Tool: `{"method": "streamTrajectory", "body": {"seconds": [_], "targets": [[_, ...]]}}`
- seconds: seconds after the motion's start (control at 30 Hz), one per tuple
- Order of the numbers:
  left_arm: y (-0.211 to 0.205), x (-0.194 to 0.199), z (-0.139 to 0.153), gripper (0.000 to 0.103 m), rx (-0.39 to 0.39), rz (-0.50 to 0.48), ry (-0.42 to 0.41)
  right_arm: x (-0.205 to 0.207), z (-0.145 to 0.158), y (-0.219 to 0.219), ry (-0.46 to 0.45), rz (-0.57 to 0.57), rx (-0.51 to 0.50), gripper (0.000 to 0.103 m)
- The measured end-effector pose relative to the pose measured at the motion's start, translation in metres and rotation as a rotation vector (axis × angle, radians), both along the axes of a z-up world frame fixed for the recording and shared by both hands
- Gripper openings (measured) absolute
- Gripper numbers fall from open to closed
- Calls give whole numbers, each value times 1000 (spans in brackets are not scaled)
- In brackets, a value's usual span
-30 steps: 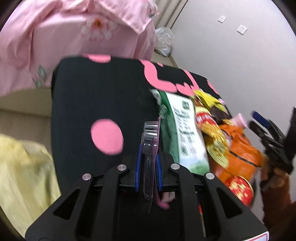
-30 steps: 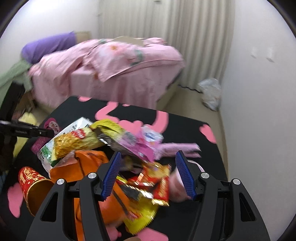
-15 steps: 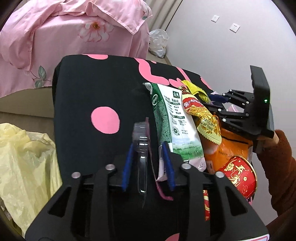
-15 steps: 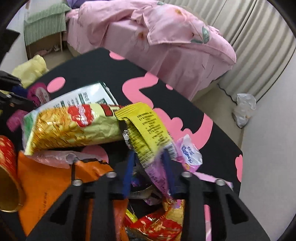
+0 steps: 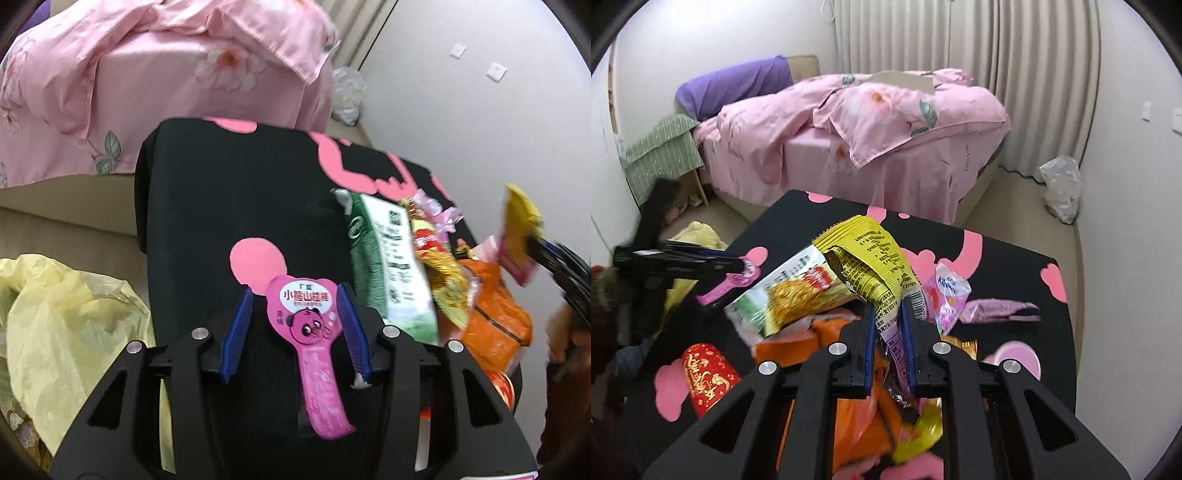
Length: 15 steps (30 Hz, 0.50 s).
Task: Collect trash
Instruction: 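Carry the pink wrapper in the left tool to the yellow bag while the right tool carries a yellow wrapper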
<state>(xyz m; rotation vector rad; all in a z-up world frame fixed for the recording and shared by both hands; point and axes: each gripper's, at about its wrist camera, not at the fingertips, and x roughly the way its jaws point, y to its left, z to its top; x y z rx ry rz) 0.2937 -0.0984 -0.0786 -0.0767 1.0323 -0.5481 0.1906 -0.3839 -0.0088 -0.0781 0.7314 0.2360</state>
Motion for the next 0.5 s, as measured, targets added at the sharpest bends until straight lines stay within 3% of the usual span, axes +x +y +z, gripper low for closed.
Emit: {"method": "streamTrajectory", "body": {"seconds": [0.03,0.07,0.1,0.2,0.5], "targets": [[-2,0,-2,42,9,-6,7,-7,1,0,-5,-5,-1,14],[-5,-2,-2,29,23,-3,-12,-12,1,1,-9,-13,-6,14],[-7,-2,-2,22,30,-11,-6,-19,1,0,-11,-20,-14,14],[-4,-8,1,17,-14,1,11,-35,3,2,-23,-37,-14,14],[-1,-65,30,13,-19,-1,-133,-69,13,19,-75,-55,17,14]]}}
